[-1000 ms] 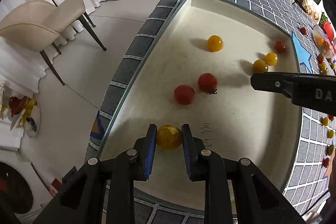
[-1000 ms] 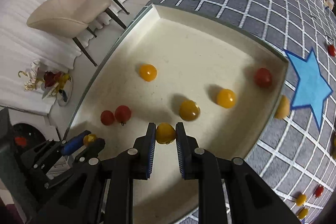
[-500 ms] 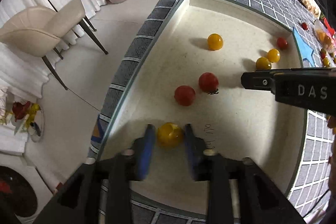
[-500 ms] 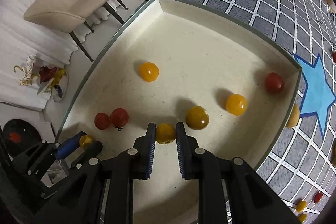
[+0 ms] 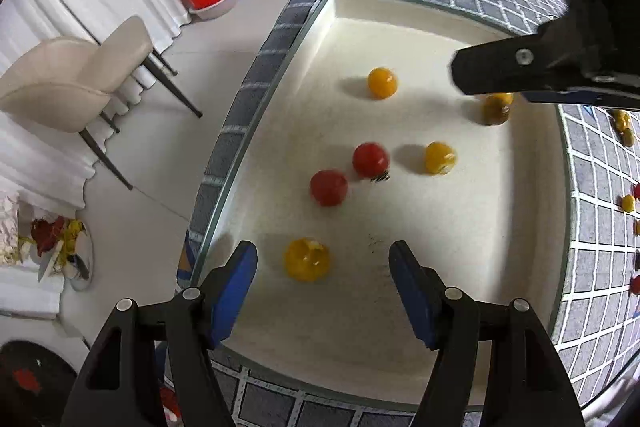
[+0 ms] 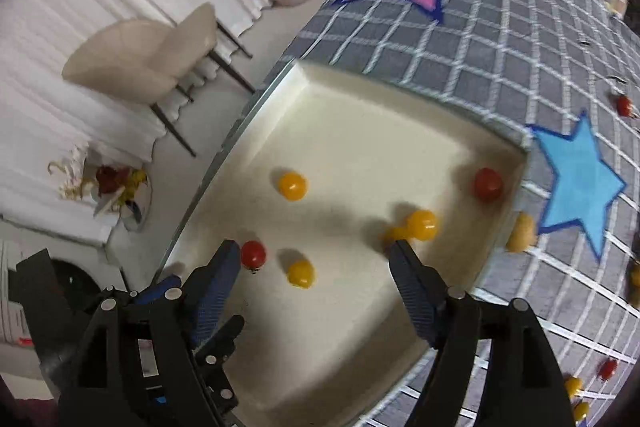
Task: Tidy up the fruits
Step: 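Grasp a yellow cherry tomato with the left gripper while the right grasps a round yellow fruit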
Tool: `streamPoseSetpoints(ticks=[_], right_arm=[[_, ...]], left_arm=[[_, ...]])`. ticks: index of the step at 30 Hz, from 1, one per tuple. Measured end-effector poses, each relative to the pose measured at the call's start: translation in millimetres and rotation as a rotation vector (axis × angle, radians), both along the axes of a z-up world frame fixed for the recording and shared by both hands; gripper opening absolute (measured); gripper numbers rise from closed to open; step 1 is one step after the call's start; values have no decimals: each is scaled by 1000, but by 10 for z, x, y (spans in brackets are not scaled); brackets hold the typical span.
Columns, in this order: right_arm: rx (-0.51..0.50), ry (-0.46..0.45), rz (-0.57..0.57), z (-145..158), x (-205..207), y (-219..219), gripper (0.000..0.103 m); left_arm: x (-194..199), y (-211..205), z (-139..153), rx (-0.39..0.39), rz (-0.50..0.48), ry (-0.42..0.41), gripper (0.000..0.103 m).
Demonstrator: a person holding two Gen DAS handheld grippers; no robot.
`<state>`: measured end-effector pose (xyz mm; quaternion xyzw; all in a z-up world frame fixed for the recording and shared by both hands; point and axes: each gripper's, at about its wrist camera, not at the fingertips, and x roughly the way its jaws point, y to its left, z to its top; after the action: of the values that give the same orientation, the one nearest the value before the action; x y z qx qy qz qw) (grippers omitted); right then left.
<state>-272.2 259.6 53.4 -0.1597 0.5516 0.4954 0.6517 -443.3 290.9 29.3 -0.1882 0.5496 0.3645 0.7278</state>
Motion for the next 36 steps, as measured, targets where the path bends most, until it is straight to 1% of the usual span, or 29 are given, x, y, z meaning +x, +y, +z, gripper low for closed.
streamPoseSetpoints(ticks=[5, 10, 13, 15, 17, 18, 22, 27, 32, 36], right_arm=[[-3, -20, -110, 110, 258, -376, 80], [-39, -51, -226, 158, 491, -986, 80], [-84, -66, -302, 144, 611, -1429, 80], [-116, -67, -358, 111, 683, -1750, 80], [-143, -61, -404, 83, 728, -1959, 80], [-158, -56, -437, 65, 734, -2139, 80], [-191, -35, -528, 8, 789, -2604, 80], [-214, -4, -590, -93, 786, -2898, 80], [-214, 13, -602, -182, 734, -3047, 79], [-212, 30, -604, -241, 693, -3119, 69]], left_arm=[[271, -96, 140, 26, -72, -19, 70], [626, -316, 286, 42, -182, -44, 70], [834, -478, 362, 47, -257, -60, 70], [981, -606, 400, 41, -300, -68, 70], [1108, -718, 416, 32, -341, -75, 70], [1195, -792, 413, 24, -365, -75, 70], [1436, -1038, 380, -10, -456, -76, 70], [1741, -1350, 237, -86, -566, -74, 70], [1962, -1558, 136, -128, -642, -73, 70], [2113, -1654, 72, -150, -684, -77, 70]])
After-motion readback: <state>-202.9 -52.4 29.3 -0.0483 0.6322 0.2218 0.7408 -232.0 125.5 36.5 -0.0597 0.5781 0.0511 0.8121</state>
